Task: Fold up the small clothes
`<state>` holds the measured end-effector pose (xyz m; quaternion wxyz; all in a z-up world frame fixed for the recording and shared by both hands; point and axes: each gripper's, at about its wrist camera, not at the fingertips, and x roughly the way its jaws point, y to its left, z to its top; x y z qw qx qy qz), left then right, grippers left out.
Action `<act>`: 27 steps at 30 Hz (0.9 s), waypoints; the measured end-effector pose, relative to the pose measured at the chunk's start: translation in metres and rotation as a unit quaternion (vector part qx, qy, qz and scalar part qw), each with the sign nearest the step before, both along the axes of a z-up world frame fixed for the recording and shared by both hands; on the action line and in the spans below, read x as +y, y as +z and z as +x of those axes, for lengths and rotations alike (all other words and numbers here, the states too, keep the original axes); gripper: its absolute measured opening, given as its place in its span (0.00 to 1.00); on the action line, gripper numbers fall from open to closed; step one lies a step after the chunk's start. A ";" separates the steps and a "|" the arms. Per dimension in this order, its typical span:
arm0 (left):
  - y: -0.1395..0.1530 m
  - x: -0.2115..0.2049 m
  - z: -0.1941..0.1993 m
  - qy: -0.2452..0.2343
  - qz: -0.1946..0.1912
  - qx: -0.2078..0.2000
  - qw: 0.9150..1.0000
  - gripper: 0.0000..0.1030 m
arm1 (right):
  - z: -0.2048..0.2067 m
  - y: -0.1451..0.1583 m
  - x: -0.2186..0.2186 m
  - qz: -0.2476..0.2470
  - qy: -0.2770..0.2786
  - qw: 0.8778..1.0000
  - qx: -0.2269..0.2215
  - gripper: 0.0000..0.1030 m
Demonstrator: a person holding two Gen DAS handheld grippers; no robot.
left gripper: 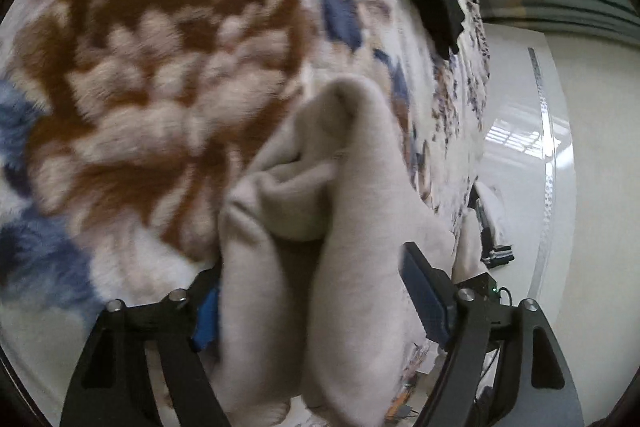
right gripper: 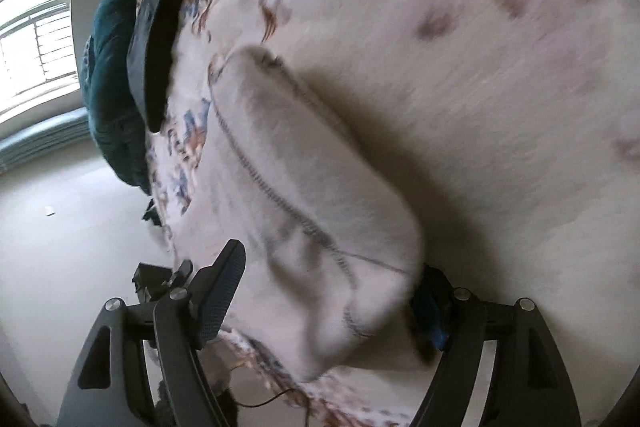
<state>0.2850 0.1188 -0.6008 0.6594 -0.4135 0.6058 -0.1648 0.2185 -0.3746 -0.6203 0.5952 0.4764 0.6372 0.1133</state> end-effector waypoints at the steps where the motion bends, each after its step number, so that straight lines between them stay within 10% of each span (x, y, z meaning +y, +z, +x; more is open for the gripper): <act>1: 0.002 -0.003 -0.002 -0.010 0.004 -0.004 1.000 0.28 | 0.001 -0.001 0.004 0.001 0.002 1.000 0.000 0.51; 4: 0.014 -0.006 -0.002 -0.015 0.016 -0.015 1.000 0.15 | 0.004 0.001 0.018 -0.009 0.007 1.000 0.005 0.23; 16: 0.098 0.012 0.061 -0.019 -0.002 -0.080 0.997 0.14 | 0.047 0.090 0.053 -0.057 0.002 0.996 -0.063 0.18; 27: 0.175 0.056 0.250 -0.005 0.034 -0.165 0.986 0.14 | 0.231 0.186 0.113 -0.082 0.012 0.982 -0.170 0.18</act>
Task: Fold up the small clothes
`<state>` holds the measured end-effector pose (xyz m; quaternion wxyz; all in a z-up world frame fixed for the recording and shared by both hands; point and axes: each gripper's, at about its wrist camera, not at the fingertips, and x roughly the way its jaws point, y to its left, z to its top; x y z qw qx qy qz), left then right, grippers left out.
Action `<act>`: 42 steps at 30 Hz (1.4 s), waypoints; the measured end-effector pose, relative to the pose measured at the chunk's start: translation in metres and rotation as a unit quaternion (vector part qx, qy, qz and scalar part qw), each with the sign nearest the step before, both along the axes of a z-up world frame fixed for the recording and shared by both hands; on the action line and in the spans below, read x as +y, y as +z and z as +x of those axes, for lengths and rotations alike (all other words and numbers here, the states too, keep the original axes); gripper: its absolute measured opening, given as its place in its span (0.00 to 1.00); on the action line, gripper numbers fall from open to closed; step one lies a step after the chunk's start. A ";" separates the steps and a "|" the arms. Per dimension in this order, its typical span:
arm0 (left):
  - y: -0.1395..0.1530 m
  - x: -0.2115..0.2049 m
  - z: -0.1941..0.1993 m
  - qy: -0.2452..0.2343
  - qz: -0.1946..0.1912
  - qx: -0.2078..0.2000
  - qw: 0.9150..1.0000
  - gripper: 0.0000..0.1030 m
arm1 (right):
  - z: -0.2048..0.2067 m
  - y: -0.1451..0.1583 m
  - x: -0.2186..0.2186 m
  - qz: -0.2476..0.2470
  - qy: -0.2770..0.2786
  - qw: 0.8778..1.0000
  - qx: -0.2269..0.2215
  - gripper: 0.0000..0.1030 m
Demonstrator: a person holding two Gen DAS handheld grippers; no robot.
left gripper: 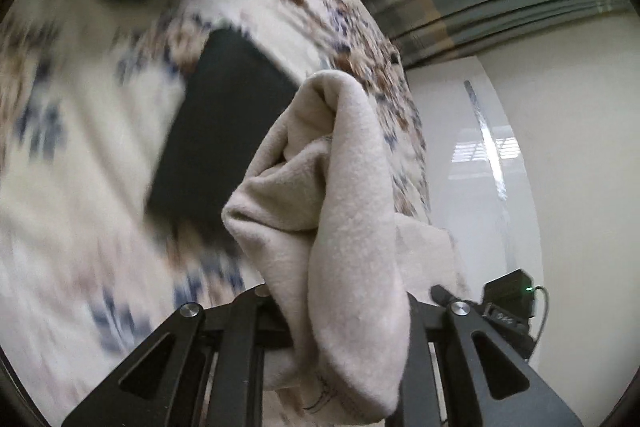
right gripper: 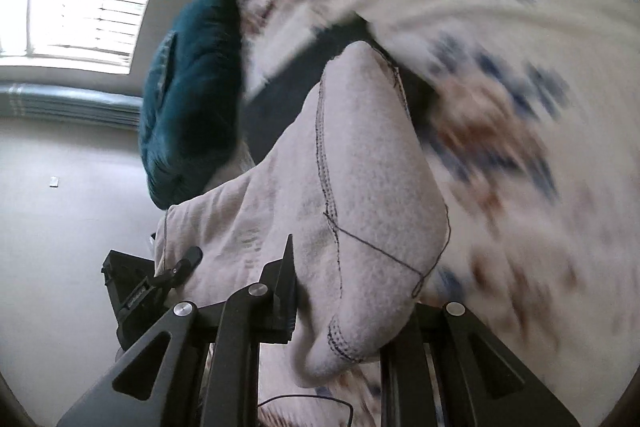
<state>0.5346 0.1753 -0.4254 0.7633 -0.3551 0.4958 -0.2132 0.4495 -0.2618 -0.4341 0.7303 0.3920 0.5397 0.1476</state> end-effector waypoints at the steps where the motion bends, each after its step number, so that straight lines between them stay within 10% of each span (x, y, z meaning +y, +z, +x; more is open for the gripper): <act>1: -0.003 0.007 0.023 0.006 0.007 -0.003 1.000 0.14 | 0.024 0.001 0.007 0.000 0.002 1.000 -0.008 0.18; 12: -0.104 0.016 0.127 -0.022 0.112 0.050 0.992 0.19 | 0.224 -0.072 0.055 -0.084 0.069 0.994 0.003 0.18; 16: -0.099 0.020 0.110 0.006 0.146 0.042 0.988 0.41 | 0.244 -0.097 0.057 -0.122 0.081 0.989 0.034 0.30; 24: -0.065 0.007 0.092 0.052 0.300 0.014 0.952 1.00 | 0.222 -0.087 0.081 -0.333 0.067 0.940 0.032 1.00; 31: -0.035 -0.028 0.063 0.041 0.391 0.018 0.919 1.00 | 0.168 -0.049 0.120 -0.444 0.059 0.894 0.000 1.00; 42: 0.104 -0.072 -0.025 0.048 0.412 -0.051 0.908 1.00 | 0.063 0.105 0.136 -0.490 0.004 0.869 -0.066 1.00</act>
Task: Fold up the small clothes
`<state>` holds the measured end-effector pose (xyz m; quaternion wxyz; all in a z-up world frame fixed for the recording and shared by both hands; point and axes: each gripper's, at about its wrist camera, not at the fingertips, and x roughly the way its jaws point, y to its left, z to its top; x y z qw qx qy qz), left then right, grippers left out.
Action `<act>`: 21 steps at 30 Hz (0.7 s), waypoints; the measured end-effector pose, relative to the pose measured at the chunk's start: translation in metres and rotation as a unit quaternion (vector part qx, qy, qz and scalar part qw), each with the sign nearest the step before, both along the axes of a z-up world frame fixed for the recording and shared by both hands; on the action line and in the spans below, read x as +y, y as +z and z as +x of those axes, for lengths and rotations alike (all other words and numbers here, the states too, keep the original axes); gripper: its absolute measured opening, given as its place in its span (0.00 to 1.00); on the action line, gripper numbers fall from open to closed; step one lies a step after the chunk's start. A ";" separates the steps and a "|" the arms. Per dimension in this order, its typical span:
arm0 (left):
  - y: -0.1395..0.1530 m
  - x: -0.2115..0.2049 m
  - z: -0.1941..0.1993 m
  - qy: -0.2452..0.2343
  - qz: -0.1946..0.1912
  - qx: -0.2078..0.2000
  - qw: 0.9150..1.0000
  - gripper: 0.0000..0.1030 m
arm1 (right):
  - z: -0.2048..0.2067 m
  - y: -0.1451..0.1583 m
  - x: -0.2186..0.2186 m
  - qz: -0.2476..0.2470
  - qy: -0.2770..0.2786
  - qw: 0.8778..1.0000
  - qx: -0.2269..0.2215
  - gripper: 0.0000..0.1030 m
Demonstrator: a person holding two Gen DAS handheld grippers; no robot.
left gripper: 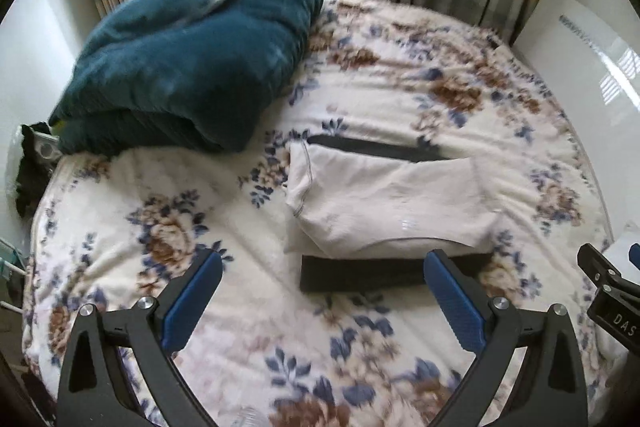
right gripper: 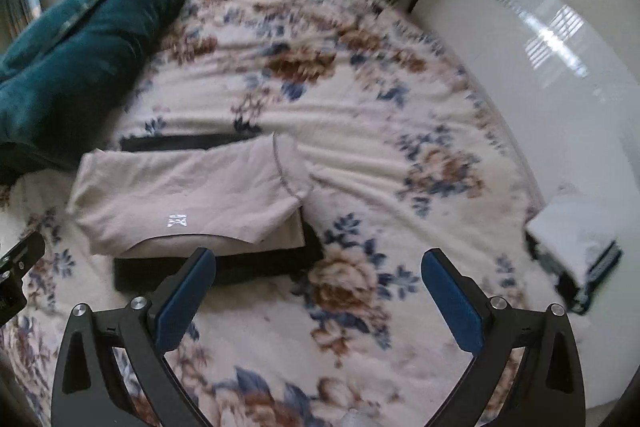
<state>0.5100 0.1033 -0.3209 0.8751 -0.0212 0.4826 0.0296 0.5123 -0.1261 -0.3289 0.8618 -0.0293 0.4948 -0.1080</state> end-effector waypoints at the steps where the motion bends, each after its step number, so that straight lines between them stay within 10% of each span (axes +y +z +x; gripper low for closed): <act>1: 0.016 -0.004 -0.012 -0.002 -0.001 -0.007 1.000 1.00 | -0.011 0.016 0.002 -0.004 -0.001 1.000 -0.007 1.00; 21: 0.240 -0.022 -0.235 -0.019 0.009 -0.118 0.993 1.00 | -0.277 0.302 0.027 -0.018 0.033 0.987 -0.156 1.00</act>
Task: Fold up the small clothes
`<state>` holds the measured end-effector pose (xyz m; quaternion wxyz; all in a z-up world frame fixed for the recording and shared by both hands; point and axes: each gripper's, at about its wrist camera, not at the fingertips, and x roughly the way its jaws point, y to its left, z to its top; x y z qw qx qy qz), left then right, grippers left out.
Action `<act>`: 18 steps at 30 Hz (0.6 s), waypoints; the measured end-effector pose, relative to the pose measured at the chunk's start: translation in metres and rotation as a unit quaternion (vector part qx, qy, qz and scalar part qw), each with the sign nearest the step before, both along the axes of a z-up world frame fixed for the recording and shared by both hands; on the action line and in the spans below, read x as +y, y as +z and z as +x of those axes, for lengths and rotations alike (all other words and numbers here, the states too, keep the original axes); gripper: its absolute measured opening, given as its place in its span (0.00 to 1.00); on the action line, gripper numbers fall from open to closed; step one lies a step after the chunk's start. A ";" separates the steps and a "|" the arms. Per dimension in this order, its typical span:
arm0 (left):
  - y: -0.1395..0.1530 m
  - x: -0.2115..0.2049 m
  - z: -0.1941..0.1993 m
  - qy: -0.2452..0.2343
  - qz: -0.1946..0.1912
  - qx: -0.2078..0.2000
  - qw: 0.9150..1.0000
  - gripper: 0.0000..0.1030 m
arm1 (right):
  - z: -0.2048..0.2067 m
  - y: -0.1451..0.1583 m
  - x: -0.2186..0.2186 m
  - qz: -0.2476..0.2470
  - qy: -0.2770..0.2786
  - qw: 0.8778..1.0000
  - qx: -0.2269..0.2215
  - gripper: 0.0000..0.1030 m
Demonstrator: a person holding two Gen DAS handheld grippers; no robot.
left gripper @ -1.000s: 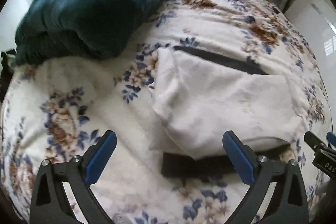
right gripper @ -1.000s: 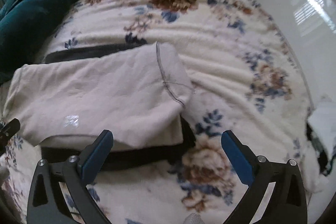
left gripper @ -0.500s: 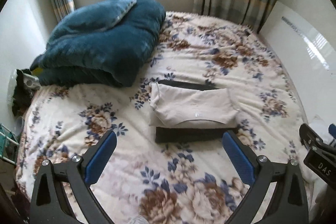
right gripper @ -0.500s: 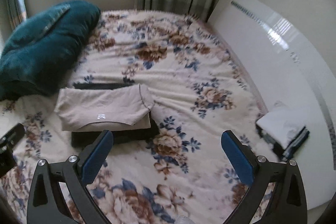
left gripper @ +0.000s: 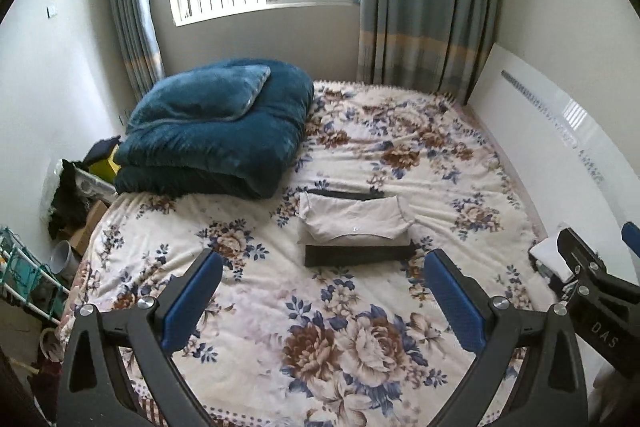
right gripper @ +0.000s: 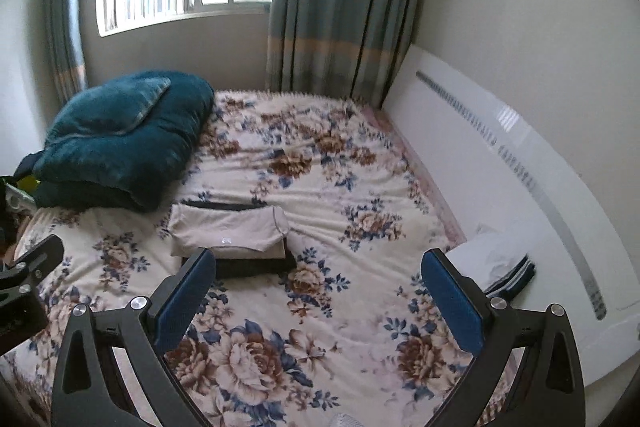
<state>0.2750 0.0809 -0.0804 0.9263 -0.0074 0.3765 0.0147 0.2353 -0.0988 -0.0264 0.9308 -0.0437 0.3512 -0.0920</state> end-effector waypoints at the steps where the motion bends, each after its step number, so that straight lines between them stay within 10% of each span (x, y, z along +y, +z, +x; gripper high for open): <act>1: 0.006 -0.001 -0.009 -0.001 0.001 -0.005 1.000 1.00 | -0.014 0.012 0.001 0.001 0.003 1.000 -0.010 1.00; 18: 0.044 -0.011 -0.075 -0.012 -0.009 -0.036 0.999 1.00 | -0.114 0.079 -0.011 0.021 0.011 0.998 -0.052 1.00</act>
